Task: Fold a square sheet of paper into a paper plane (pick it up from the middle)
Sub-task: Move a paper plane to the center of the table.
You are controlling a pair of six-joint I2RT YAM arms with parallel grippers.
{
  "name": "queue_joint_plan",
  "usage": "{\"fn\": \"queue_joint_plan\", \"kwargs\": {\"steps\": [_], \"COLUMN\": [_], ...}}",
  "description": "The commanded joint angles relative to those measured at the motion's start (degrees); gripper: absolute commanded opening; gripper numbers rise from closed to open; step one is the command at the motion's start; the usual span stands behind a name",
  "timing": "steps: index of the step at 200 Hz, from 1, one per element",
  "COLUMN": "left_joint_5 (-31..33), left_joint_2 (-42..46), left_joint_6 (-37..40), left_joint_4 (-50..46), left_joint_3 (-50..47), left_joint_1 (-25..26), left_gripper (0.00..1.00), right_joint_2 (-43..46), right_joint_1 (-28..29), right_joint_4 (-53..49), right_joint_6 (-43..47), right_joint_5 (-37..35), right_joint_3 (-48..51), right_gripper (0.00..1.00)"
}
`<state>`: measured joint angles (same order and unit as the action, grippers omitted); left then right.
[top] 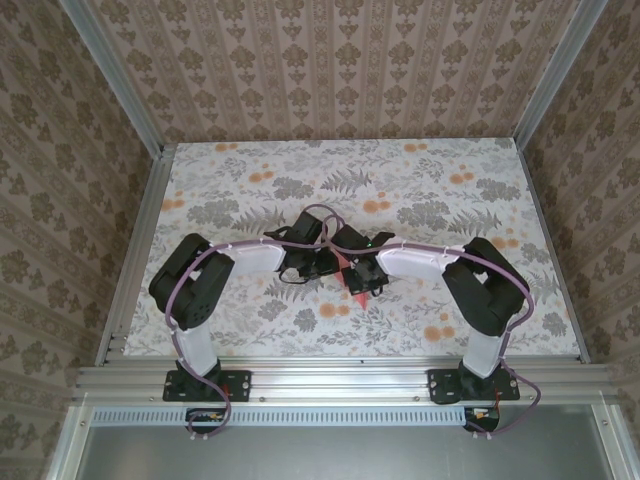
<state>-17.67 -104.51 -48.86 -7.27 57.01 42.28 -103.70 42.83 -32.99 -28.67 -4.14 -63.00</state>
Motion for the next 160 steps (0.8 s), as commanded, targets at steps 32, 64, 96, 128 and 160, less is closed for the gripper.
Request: {"fn": "queue_joint_plan", "kwargs": {"steps": [32,64,96,128,160], "left_joint_5": [2.62,7.13,8.61,9.73,9.50], "left_joint_2": [5.34,10.81,15.13,18.40,19.80], "left_joint_6": [0.94,1.76,1.75,1.05,1.05], "left_joint_4": [-1.74,-4.92,-6.37,-6.50,-6.71], "left_joint_3": [-0.66,-1.34,-3.54,-6.37,-7.66], "left_joint_1": [-0.54,-1.38,-3.70,-5.59,-6.59], "left_gripper": [0.26,0.29,0.31,0.32,0.32], "right_joint_2": [-0.89,-0.19,-1.70,-7.03,-11.15], "right_joint_1": [1.03,1.02,-0.15,-1.53,-2.04], "right_joint_4": [-6.74,-10.77,-10.18,-9.73,-9.64], "right_joint_6": [1.04,3.17,3.50,2.62,1.22], "right_joint_5": [-6.32,-8.86,-6.67,-3.01,-1.48], "right_joint_3": [-4.95,-9.22,-11.41,-13.99,-15.71], "right_gripper": [0.10,0.11,0.14,0.14,0.15]}}
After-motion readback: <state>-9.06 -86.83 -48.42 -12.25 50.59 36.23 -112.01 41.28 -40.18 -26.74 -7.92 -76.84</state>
